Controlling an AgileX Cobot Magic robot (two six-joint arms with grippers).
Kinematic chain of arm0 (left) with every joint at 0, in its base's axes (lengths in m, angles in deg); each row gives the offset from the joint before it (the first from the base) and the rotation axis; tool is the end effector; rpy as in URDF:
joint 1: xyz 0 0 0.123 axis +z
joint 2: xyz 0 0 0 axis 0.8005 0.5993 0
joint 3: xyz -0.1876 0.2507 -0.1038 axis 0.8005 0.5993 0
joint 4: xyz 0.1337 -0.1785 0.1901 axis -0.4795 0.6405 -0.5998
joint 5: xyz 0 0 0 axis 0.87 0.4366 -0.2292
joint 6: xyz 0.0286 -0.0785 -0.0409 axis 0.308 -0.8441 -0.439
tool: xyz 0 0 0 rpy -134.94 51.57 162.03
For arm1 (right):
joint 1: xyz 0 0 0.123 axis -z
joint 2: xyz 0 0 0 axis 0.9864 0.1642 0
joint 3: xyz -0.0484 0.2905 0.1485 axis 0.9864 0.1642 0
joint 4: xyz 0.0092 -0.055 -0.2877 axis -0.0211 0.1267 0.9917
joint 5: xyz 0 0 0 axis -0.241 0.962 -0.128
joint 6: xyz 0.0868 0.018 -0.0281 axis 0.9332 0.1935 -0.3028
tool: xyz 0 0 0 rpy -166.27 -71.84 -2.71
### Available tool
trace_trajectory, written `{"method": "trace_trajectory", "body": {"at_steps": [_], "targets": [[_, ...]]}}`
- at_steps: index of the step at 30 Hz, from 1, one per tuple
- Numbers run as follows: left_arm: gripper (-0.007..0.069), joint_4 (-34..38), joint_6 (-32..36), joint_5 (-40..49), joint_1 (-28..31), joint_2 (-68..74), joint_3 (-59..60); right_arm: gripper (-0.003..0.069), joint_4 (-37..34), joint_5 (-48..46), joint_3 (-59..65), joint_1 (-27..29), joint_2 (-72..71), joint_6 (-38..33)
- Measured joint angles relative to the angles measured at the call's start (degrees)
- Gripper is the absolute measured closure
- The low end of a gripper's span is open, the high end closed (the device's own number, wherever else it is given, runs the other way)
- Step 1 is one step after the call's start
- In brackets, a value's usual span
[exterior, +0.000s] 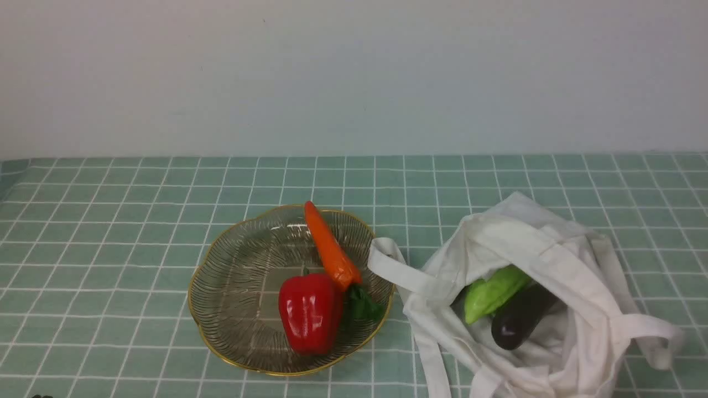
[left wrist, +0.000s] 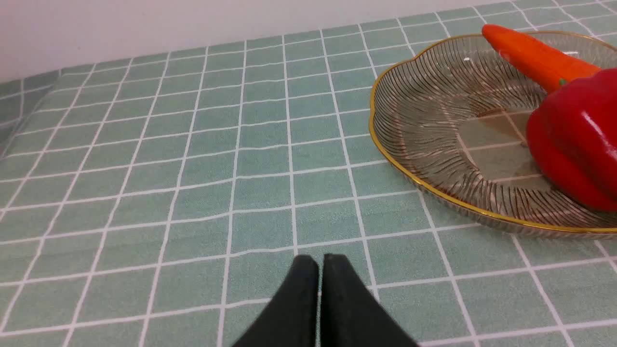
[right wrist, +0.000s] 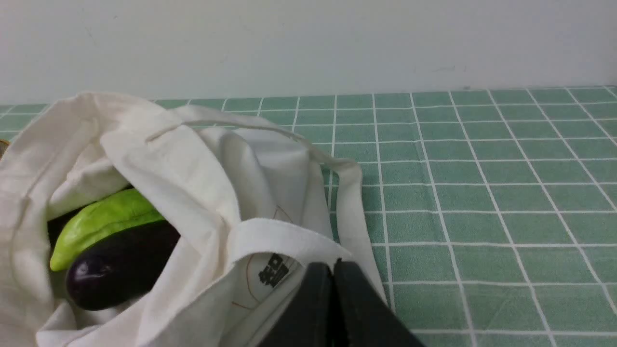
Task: Take vegetables from cloth bag on blue coffee tablecloth place on plate.
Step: 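Reach into the white cloth bag and grasp a vegetable inside with the right gripper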
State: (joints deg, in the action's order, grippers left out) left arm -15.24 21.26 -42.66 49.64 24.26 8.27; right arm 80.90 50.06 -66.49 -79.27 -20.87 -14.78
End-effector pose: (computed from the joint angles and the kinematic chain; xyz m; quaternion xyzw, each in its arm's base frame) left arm 0.0505 -0.0039 0.1688 0.0658 0.8056 0.0059 0.5888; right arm 0.0503 0.0017 0.1706 0.0111 0.8087 0.0138 0.5880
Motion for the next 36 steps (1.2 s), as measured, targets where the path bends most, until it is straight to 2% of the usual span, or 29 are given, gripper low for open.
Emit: {"method": "trace_trajectory", "body": {"at_steps": [18,21,24,27,29,31,36], "targets": [[0.0632,0.0,0.0,0.0,0.0,0.0,0.0,0.0673,0.12,0.11,0.0,0.0,0.0,0.0],[0.0632,0.0,0.0,0.0,0.0,0.0,0.0,0.0673,-1.55,2.01,0.26,0.0,0.0,0.64],[0.0632,0.0,0.0,0.0,0.0,0.0,0.0,0.0673,-11.42,7.84,0.6,0.0,0.0,5.13],[0.0632,0.0,0.0,0.0,0.0,0.0,0.0,0.0673,-26.03,15.69,0.6,0.0,0.0,10.61],[0.0632,0.0,0.0,0.0,0.0,0.0,0.0,0.0673,-32.53,18.83,0.6,0.0,0.0,11.65],[0.0632,0.0,0.0,0.0,0.0,0.0,0.0,0.0673,-36.77,21.91,0.6,0.0,0.0,11.9],[0.0632,0.0,0.0,0.0,0.0,0.0,0.0,0.0673,-42.06,27.01,0.6,0.0,0.0,13.57]]}}
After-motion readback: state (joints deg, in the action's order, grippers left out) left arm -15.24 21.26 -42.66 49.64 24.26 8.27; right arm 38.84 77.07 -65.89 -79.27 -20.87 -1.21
